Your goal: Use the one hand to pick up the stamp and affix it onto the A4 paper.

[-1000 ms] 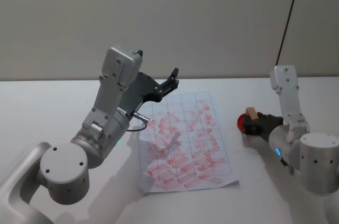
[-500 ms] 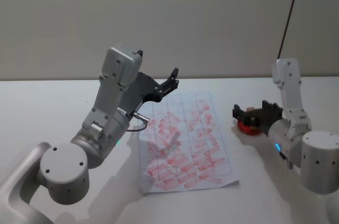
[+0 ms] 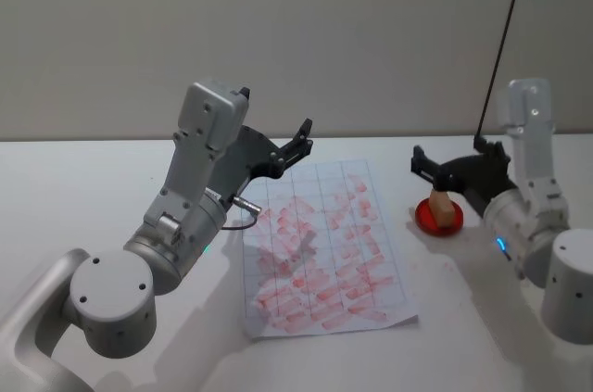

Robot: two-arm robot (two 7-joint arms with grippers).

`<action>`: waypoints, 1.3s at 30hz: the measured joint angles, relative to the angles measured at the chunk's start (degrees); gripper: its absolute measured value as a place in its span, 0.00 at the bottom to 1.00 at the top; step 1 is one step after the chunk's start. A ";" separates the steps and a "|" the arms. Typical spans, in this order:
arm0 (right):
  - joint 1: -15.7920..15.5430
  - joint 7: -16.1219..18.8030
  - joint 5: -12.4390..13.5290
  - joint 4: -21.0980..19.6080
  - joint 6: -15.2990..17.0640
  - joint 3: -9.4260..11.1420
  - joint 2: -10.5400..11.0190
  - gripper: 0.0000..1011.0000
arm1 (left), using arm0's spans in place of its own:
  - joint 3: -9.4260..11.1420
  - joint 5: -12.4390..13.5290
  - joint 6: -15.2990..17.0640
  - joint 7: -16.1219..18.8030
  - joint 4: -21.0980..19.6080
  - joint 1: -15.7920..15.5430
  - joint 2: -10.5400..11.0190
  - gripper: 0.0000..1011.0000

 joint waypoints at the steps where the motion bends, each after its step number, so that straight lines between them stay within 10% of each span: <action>1: -0.22 0.04 -0.11 -0.39 -0.41 0.03 0.13 0.99 | 0.00 0.00 0.00 0.00 0.00 0.00 0.00 0.99; 19: -3.16 0.67 -0.08 -5.68 -5.47 0.34 2.56 0.99 | 0.00 0.00 0.00 0.00 0.00 0.00 0.00 0.99; 39: -12.61 2.80 8.41 -15.59 -14.84 0.60 12.65 0.99 | 0.00 0.00 0.00 0.01 0.00 0.00 0.00 0.99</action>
